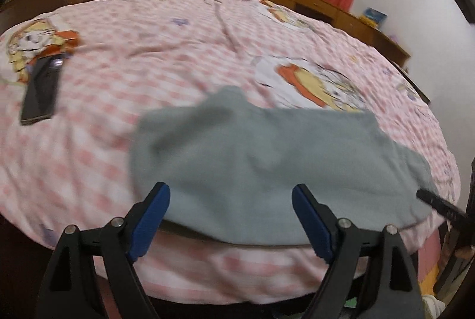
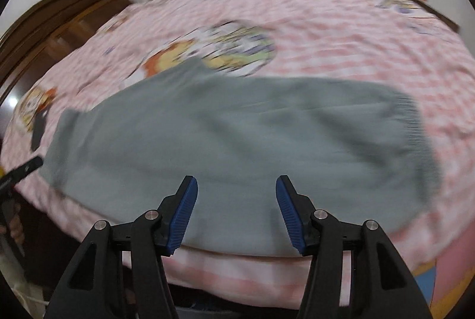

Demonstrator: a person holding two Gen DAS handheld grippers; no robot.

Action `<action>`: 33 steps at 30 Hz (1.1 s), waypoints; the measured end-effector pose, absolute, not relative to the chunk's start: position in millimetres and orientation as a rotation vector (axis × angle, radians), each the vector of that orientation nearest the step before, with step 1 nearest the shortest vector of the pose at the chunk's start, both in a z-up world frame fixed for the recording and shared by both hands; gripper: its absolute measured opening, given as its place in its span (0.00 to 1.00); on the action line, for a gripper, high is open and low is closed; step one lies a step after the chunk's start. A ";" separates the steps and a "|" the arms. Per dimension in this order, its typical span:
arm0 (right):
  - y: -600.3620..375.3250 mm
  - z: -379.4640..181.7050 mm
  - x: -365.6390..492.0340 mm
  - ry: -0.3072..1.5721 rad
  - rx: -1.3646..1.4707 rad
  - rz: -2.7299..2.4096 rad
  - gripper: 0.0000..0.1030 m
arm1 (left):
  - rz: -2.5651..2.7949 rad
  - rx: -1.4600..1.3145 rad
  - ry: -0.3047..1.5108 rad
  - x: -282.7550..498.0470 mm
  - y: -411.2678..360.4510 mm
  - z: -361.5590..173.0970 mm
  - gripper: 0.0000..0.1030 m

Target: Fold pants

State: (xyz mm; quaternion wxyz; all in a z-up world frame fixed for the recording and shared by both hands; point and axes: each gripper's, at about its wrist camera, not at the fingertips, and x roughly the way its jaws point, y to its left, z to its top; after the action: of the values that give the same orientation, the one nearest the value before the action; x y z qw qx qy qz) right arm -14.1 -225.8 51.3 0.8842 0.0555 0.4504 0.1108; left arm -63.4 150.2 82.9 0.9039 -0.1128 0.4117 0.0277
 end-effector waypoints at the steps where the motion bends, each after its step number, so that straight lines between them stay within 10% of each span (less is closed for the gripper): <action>1: -214.4 48.5 -12.4 0.953 0.119 0.258 0.54 | 0.071 -0.233 0.853 -62.5 158.5 82.5 0.85; 21: -149.7 0.8 -9.3 1.019 0.036 0.319 0.69 | 0.003 -0.285 0.881 18.0 238.8 46.0 0.59; 24: -149.7 0.0 -8.7 1.014 0.036 0.324 0.71 | -0.087 -0.330 0.853 17.9 232.0 51.3 0.19; 33: -150.5 -0.8 -10.6 0.997 0.043 0.336 0.72 | -0.310 -0.324 0.830 3.1 167.7 74.5 0.20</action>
State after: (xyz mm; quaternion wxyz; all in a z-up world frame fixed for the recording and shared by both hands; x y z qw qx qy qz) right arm -10.6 -150.5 -0.8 0.8645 0.0206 0.4759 0.1603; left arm 3.1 167.7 74.5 0.8909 -0.1560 0.3997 -0.1491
